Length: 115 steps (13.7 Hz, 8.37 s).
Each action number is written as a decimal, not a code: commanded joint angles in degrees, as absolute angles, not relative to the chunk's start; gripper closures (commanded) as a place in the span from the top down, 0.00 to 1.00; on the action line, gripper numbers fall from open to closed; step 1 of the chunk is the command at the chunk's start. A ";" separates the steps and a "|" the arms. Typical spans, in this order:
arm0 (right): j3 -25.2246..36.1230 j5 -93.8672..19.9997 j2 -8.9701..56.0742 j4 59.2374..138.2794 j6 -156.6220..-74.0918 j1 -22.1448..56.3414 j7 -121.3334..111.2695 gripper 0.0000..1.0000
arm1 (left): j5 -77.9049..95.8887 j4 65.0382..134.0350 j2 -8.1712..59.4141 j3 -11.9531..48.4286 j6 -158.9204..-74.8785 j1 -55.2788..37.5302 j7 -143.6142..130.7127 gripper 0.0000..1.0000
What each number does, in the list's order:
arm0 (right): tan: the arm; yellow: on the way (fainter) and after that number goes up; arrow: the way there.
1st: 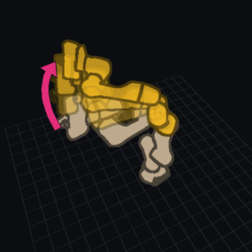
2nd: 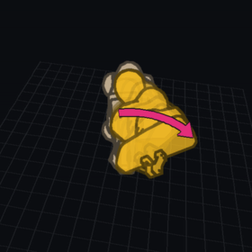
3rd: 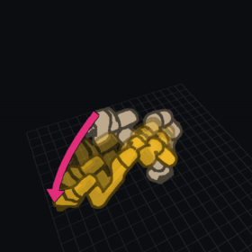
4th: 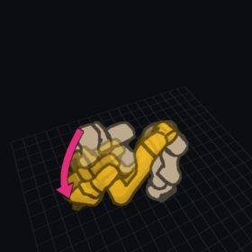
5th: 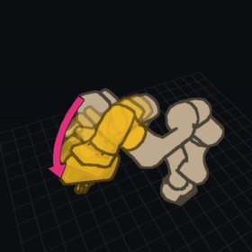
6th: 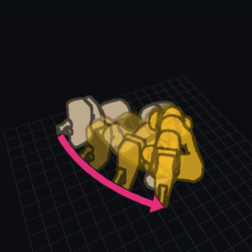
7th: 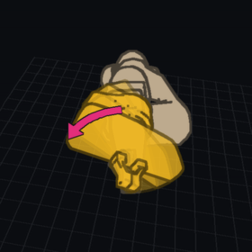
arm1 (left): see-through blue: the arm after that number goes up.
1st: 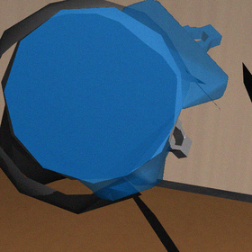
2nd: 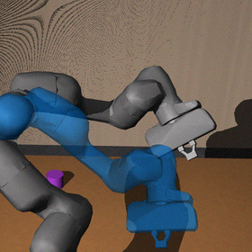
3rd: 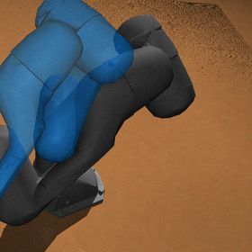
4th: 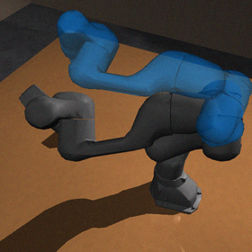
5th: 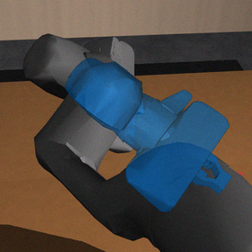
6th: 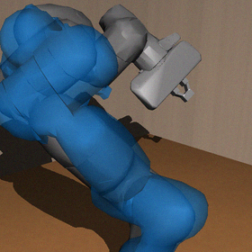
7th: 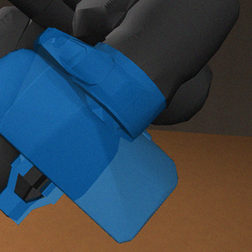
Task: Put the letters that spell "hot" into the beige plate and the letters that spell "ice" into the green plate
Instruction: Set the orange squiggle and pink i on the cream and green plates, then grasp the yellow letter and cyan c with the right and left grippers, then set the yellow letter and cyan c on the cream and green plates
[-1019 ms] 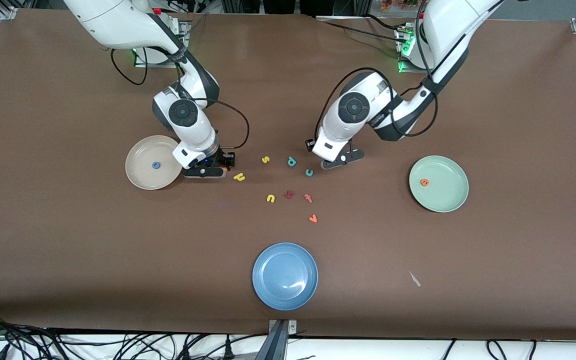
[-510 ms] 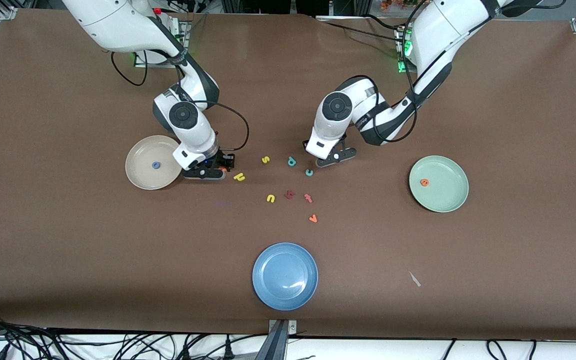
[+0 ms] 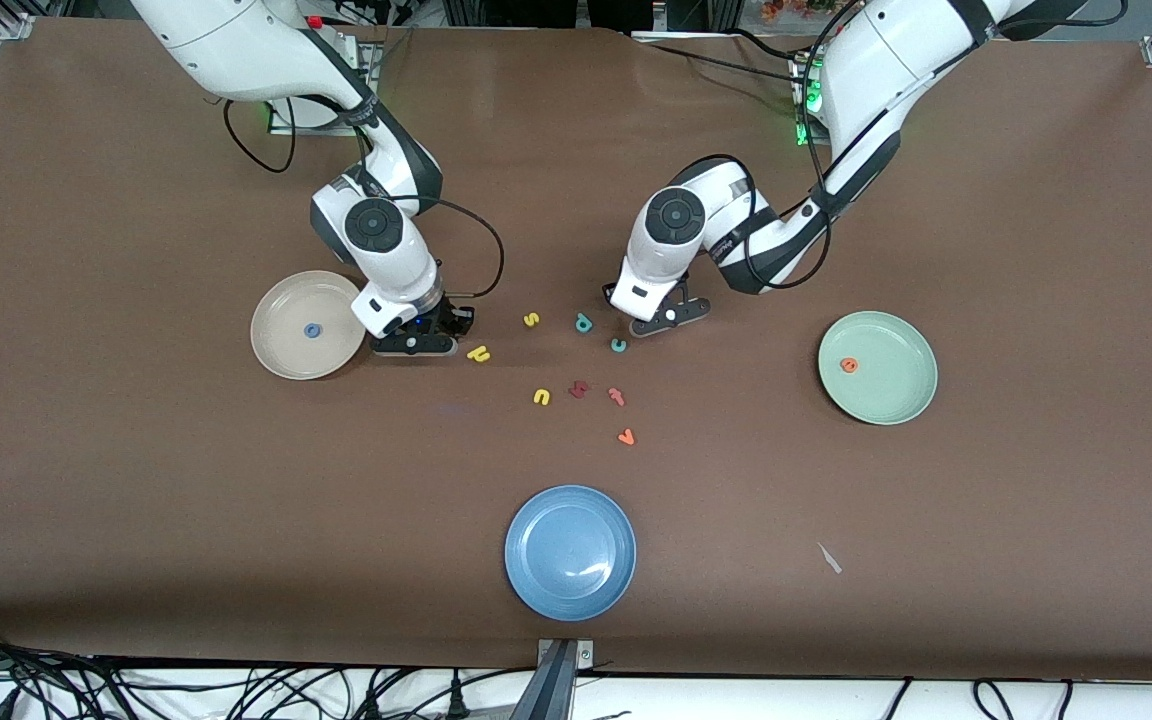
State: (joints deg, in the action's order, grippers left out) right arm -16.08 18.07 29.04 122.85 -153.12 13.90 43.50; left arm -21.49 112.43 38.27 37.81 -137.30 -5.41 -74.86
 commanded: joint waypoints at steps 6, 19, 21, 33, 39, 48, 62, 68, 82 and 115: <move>-14.41 17.94 17.78 122.87 -139.69 10.65 30.72 0.06 | -25.75 111.62 40.08 37.44 -137.64 -5.63 -76.46 0.45; -11.87 12.75 7.29 136.49 -138.96 4.13 16.08 0.77 | -25.75 107.41 36.66 37.27 -134.31 -3.00 -75.67 0.00; -11.87 12.74 7.47 136.41 -139.04 4.13 16.17 0.77 | -25.66 105.04 34.64 37.62 -130.80 -0.37 -74.72 0.00; -14.33 12.04 7.38 136.06 -138.78 4.22 20.04 0.77 | -24.96 103.97 34.44 37.27 -108.98 25.29 -28.77 0.00; -18.54 12.13 9.30 134.04 -141.22 5.18 26.61 0.77 | -25.14 103.71 38.85 36.65 -109.07 28.74 -26.71 0.38; -18.19 12.74 29.25 114.89 -148.97 16.61 41.40 0.77 | -23.82 100.28 35.86 47.11 -108.72 24.80 -45.84 1.00; -16.70 21.44 36.12 112.06 -152.14 18.02 43.51 0.69 | -20.57 93.52 44.47 31.57 -128.75 -11.58 -75.93 0.83; -16.35 23.55 36.56 112.06 -152.14 18.02 43.51 0.49 | -21.36 89.91 48.25 31.46 -130.52 -12.48 -77.61 0.76; -14.24 23.12 24.37 115.21 -140.82 15.48 33.08 0.19 | -20.74 90.26 49.48 31.29 -130.34 -13.54 -77.96 0.56; -3.42 7.65 9.22 99.87 -101.35 9.49 2.46 1.00 | -20.83 89.64 37.70 31.82 -94.66 19.66 -23.85 0.10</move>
